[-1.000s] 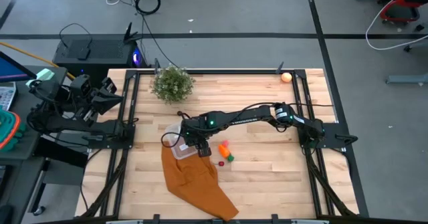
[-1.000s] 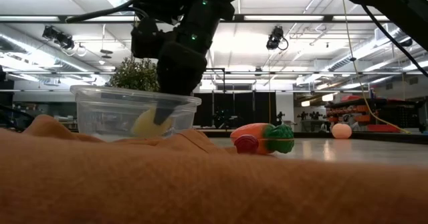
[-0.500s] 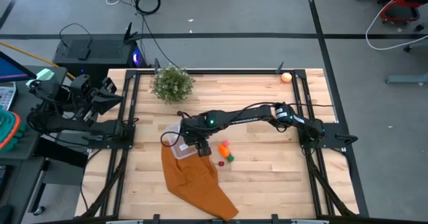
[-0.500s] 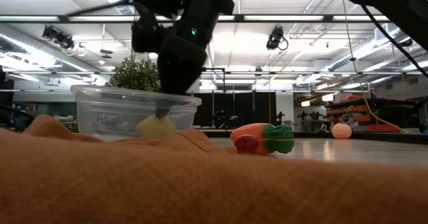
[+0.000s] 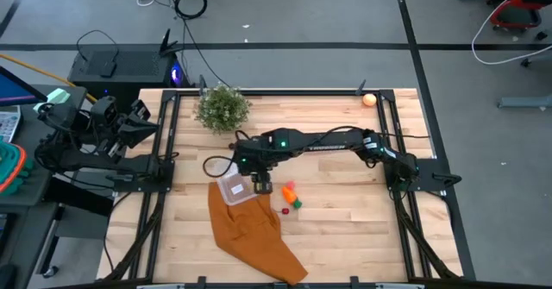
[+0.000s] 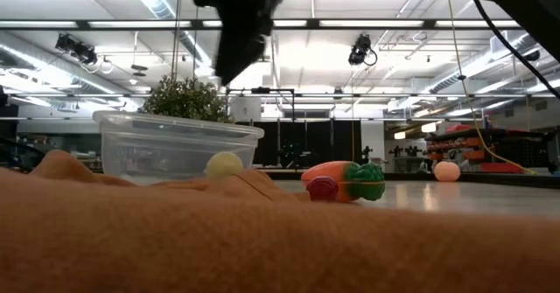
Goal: Pick and placing Produce into tupperware
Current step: Put the top pink peach into the bin
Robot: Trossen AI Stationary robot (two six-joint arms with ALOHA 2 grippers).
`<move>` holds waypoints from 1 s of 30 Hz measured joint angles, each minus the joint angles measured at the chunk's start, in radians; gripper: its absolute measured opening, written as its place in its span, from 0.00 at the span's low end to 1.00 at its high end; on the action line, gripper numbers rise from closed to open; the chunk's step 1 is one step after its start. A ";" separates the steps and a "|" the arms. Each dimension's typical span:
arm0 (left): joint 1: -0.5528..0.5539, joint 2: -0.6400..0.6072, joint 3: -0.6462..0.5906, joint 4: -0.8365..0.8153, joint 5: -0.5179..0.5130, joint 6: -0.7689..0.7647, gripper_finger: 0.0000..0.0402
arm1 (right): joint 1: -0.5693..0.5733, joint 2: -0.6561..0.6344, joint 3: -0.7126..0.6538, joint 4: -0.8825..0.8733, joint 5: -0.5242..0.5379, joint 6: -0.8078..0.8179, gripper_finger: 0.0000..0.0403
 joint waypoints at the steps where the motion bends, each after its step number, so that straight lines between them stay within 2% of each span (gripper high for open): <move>1: 0.000 0.000 0.000 0.001 0.000 0.000 0.10 | 0.000 -0.002 0.000 -0.038 0.002 0.017 0.49; 8: 0.000 0.000 0.000 -0.007 0.000 0.011 0.10 | -0.020 0.001 -0.007 -0.216 0.130 0.174 0.49; 11: 0.000 0.000 0.000 -0.008 0.000 0.011 0.11 | -0.055 0.001 -0.010 -0.275 0.137 0.233 0.49; 20: 0.000 0.000 0.000 -0.021 0.000 0.000 0.10 | -0.206 0.001 -0.010 -0.299 0.147 0.267 0.49; 23: 0.000 0.000 0.000 -0.021 0.000 0.003 0.11 | -0.261 -0.006 -0.010 -0.354 0.160 0.265 0.49; 30: 0.000 0.000 0.000 -0.043 0.000 0.008 0.10 | -0.328 -0.130 -0.011 -0.394 0.162 0.277 0.49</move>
